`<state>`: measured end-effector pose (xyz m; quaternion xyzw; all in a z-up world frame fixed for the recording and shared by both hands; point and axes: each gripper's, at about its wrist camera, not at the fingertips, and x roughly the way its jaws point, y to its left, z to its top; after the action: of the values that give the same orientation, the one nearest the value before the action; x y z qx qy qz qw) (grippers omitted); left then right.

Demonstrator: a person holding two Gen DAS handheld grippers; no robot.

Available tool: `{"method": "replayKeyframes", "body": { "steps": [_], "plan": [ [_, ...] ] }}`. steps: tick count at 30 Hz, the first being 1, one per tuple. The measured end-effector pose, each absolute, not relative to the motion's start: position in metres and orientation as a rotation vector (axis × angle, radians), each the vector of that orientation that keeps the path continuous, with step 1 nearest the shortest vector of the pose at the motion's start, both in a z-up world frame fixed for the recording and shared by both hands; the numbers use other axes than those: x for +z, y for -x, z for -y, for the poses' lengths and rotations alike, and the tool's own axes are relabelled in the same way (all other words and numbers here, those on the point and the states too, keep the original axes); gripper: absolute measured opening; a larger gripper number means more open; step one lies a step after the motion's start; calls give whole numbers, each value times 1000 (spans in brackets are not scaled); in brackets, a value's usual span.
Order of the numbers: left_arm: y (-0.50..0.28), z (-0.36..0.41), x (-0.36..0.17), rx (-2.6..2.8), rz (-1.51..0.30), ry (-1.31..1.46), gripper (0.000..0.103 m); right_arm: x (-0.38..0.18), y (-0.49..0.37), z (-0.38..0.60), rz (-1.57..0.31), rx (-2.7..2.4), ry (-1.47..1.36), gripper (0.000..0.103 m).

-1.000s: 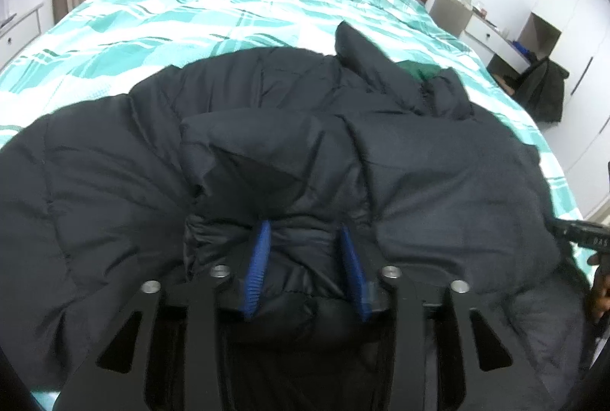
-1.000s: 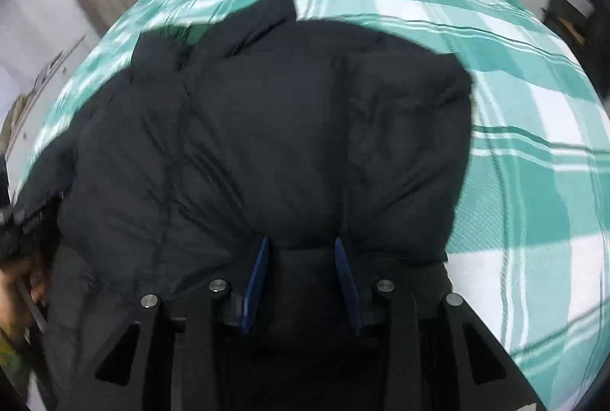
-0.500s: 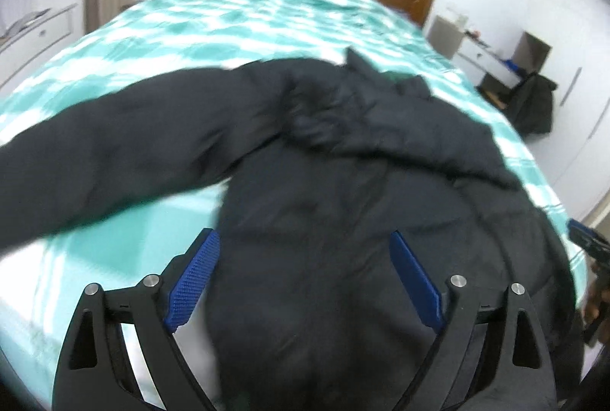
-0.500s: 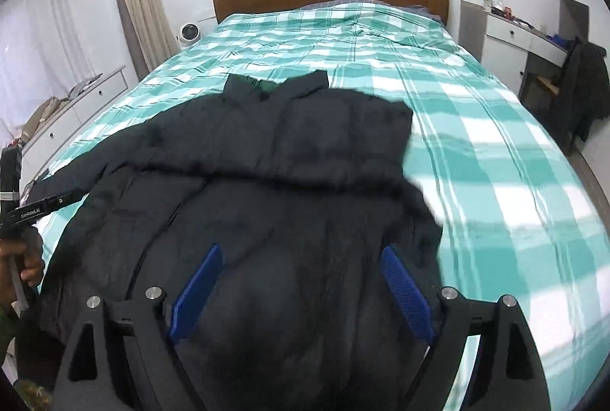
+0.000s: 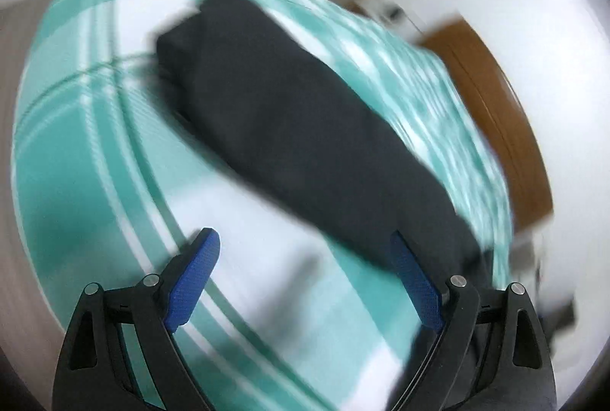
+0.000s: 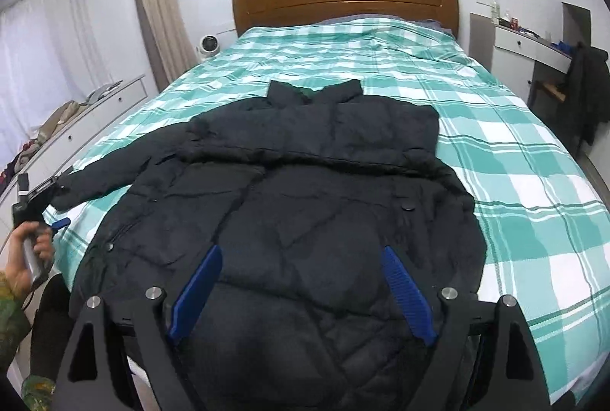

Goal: Fold large clothes

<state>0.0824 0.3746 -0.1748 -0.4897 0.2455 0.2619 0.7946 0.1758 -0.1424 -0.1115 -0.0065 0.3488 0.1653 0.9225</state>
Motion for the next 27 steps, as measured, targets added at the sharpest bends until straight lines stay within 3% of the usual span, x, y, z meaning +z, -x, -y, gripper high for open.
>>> {"method": "replayKeyframes", "body": {
  "steps": [4, 5, 8, 12, 19, 23, 27],
  "plan": [
    [-102, -411, -165, 653, -489, 982, 88, -116, -169, 135, -737, 353, 27, 88],
    [-108, -414, -162, 662, -485, 955, 79, -117, -167, 134, -742, 355, 28, 88],
    [-125, -423, -156, 733, -561, 844, 9, -123, -164, 133, -759, 358, 19, 88],
    [-127, -408, -119, 703, -517, 735, 6, -129, -160, 133, -782, 363, -2, 88],
    [-161, -261, -8, 426, -381, 200, 6, -128, -161, 133, -766, 375, -28, 88],
    [-181, -167, 16, 231, -366, 14, 6, -121, -160, 139, -744, 375, -74, 88],
    [-200, -79, 3, 58, -396, -80, 6, -114, -154, 152, -716, 356, -78, 88]
  ]
}}
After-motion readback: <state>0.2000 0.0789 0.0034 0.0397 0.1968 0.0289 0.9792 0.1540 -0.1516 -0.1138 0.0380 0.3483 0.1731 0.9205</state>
